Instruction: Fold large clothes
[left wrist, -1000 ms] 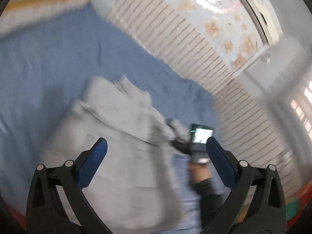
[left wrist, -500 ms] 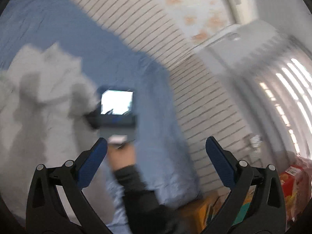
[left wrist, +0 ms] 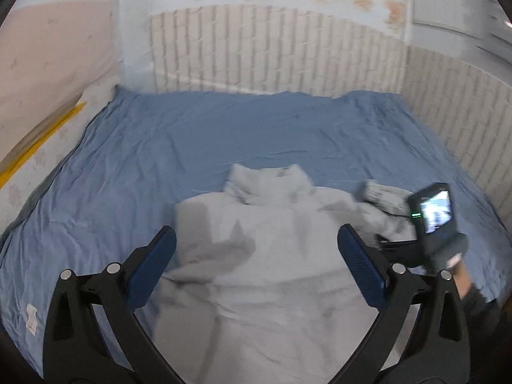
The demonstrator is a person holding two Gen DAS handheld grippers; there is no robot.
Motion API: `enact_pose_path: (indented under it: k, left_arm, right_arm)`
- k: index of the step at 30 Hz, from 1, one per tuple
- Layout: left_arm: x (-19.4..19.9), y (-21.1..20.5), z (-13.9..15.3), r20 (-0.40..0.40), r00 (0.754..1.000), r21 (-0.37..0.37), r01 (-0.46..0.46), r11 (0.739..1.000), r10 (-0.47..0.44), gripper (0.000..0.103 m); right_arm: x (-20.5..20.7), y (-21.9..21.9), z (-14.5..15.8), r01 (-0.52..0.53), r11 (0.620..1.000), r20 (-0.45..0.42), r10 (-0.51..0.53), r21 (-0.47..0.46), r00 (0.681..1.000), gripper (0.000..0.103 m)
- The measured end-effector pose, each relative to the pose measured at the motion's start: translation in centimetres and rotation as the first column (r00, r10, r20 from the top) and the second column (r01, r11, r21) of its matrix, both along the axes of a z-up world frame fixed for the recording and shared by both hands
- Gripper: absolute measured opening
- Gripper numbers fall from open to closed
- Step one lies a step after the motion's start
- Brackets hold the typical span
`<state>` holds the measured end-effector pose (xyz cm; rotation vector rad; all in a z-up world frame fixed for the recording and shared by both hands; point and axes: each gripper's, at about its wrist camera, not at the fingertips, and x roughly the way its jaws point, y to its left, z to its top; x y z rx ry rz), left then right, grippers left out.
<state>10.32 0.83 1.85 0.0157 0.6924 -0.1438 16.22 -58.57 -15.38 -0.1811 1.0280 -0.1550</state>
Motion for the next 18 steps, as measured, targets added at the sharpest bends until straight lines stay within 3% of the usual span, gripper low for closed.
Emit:
enact_pose_path:
  k: [4,7,9,10,12,13,14,16,17,18]
  left_arm:
    - [4.7,4.3,-1.3,0.040,0.991,0.170,-0.131,0.977,0.126,0.100]
    - [7.7,6.9,-1.1,0.006,0.986,0.177,-0.167,0.970,0.168,0.100]
    - [9.5,8.6,-1.0,-0.017,0.988,0.143,-0.149,0.978,0.153,0.100]
    - [10.1,9.3,-1.4,-0.034,0.988,0.114,-0.146,0.983,0.151,0.100]
    - [10.9,9.6,-3.2,-0.084,0.990,0.048,-0.111,0.993,0.115,0.100]
    - [11.5,9.3,-4.4,-0.128,0.987,0.041,-0.089,0.995,0.093,0.098]
    - [11.9,8.8,-5.7,-0.161,0.984,0.053,-0.075,0.996,0.082,0.095]
    - [12.0,7.8,-8.7,-0.204,0.977,0.105,-0.042,0.994,0.063,0.087]
    - [12.0,7.0,-10.1,-0.217,0.974,0.131,-0.040,0.991,0.068,0.086]
    - [12.0,6.5,-11.5,-0.231,0.970,0.140,-0.037,0.989,0.069,0.085]
  right_arm:
    - [2.2,1.1,-2.3,-0.003,0.997,-0.049,0.007,0.083,0.999,0.092]
    - [3.6,1.2,-6.1,0.050,0.992,-0.149,-0.033,0.117,0.988,0.091]
    - [4.0,0.7,-7.5,0.081,0.970,-0.160,-0.044,0.230,0.986,0.062]
    - [4.1,0.5,-7.4,0.091,0.967,-0.151,-0.056,0.236,0.987,0.052]
    - [4.4,0.3,-6.6,0.078,0.971,-0.115,-0.053,0.225,0.992,0.040]
    - [4.4,0.1,-5.3,0.074,0.978,-0.063,-0.062,0.197,0.996,0.021]
    - [4.4,-0.2,-4.3,0.088,0.986,-0.024,-0.085,0.145,0.996,0.010]
    - [4.3,-1.0,-2.5,0.087,0.988,0.011,-0.089,0.129,0.996,0.012]
    - [4.4,-1.1,-2.7,0.074,0.987,-0.048,-0.068,0.144,0.997,0.017]
    - [4.4,-1.0,-3.2,0.054,0.988,-0.102,-0.040,0.145,0.994,0.017]
